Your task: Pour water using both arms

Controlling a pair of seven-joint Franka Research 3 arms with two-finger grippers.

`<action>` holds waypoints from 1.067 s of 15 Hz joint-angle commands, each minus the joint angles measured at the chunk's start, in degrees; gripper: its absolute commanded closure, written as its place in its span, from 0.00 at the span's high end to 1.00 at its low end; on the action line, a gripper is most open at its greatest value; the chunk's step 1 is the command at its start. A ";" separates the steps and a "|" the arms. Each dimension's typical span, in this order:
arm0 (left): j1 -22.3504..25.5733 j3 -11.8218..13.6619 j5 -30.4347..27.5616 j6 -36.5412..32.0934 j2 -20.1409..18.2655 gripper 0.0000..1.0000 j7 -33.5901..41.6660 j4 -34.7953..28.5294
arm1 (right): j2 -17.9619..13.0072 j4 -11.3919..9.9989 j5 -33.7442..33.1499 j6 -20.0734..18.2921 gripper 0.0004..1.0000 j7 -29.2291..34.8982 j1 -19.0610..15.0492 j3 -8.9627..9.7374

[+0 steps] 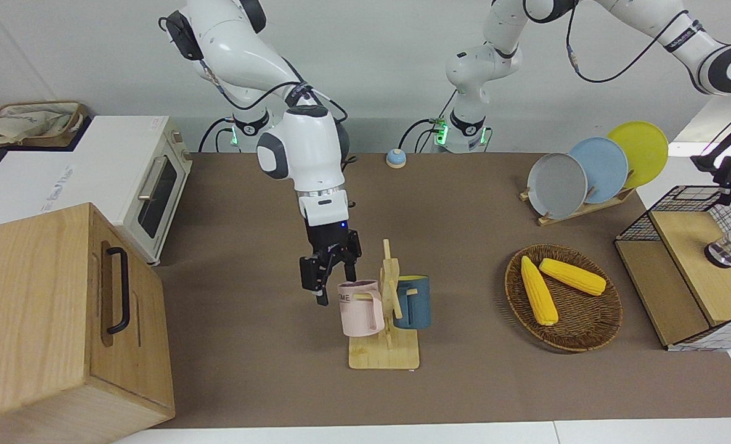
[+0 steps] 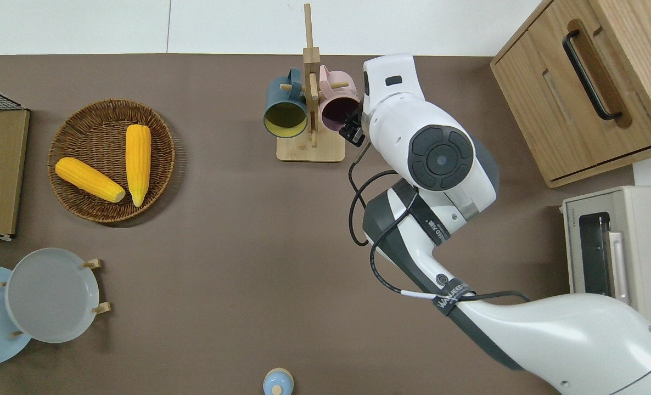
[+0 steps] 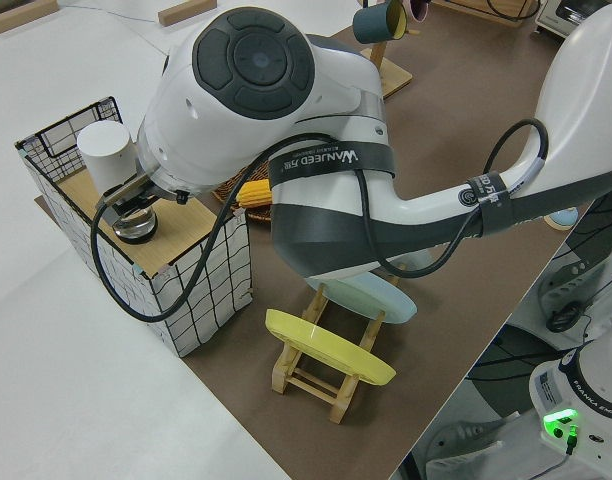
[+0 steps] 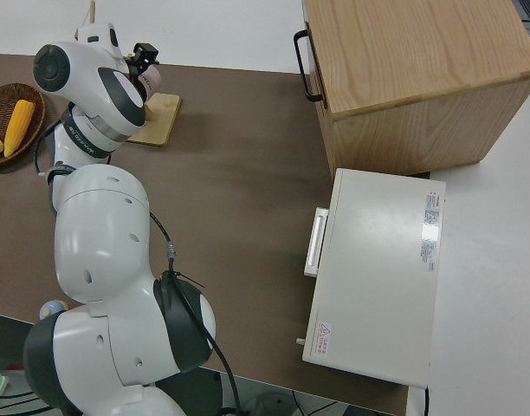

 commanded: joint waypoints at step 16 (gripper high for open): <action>0.10 -2.11 -10.42 9.01 4.46 1.00 5.68 0.12 | 3.34 3.76 -1.66 0.33 0.49 1.10 1.10 -0.84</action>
